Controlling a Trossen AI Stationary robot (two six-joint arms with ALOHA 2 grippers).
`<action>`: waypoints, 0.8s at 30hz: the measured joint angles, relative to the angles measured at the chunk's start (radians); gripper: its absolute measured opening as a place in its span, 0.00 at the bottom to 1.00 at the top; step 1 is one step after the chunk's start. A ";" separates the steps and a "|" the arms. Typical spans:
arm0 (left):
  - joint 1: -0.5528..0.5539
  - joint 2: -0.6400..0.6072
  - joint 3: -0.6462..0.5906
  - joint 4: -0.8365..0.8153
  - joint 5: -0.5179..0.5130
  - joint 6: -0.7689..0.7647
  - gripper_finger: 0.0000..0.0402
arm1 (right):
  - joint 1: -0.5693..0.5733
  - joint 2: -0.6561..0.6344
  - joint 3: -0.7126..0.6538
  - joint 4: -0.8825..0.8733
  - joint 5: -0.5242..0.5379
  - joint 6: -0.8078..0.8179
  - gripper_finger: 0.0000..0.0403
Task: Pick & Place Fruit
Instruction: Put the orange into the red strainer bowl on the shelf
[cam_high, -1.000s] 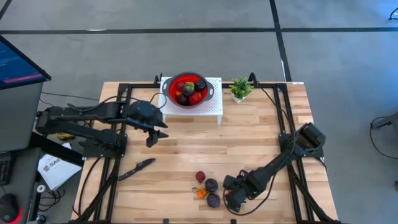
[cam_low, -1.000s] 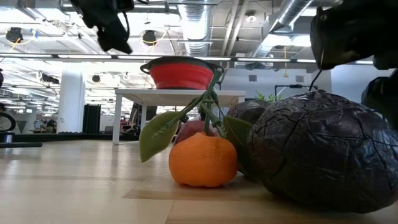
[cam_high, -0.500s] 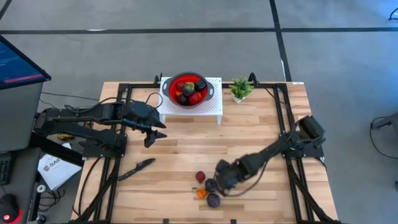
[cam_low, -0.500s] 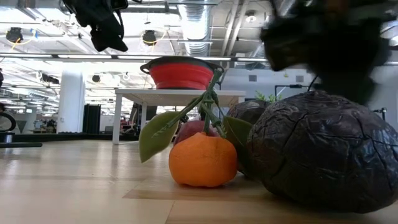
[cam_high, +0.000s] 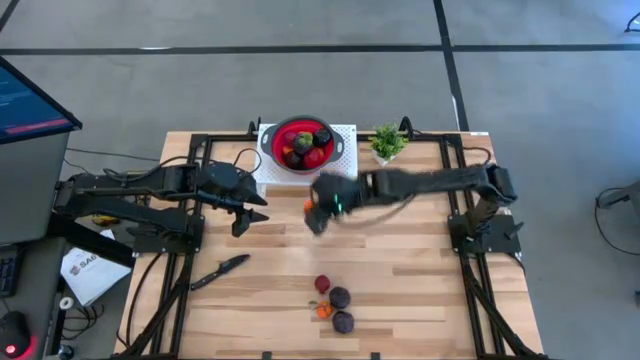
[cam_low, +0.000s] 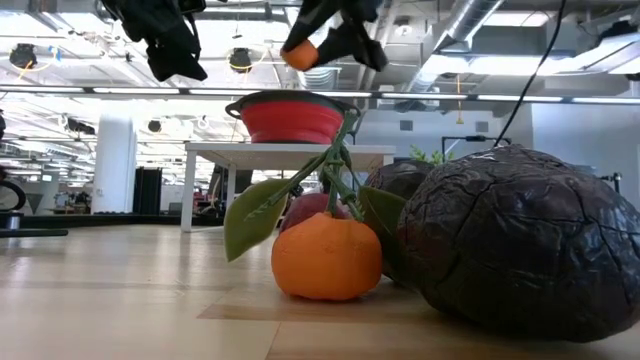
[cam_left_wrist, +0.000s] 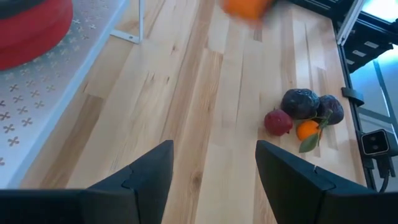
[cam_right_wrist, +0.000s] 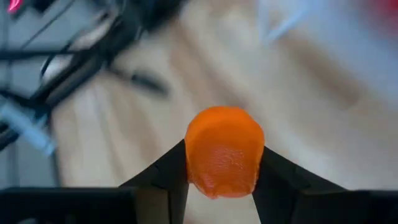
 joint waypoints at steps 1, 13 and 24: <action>0.000 0.000 0.000 0.000 0.000 0.000 0.55 | -0.025 0.001 0.039 -0.022 0.023 -0.031 0.33; 0.000 0.000 0.000 0.007 0.000 0.002 0.55 | -0.294 0.002 0.195 -0.174 0.112 -0.207 0.35; 0.000 0.000 0.000 0.021 -0.007 -0.001 0.55 | -0.345 0.002 0.186 -0.170 0.082 -0.216 0.43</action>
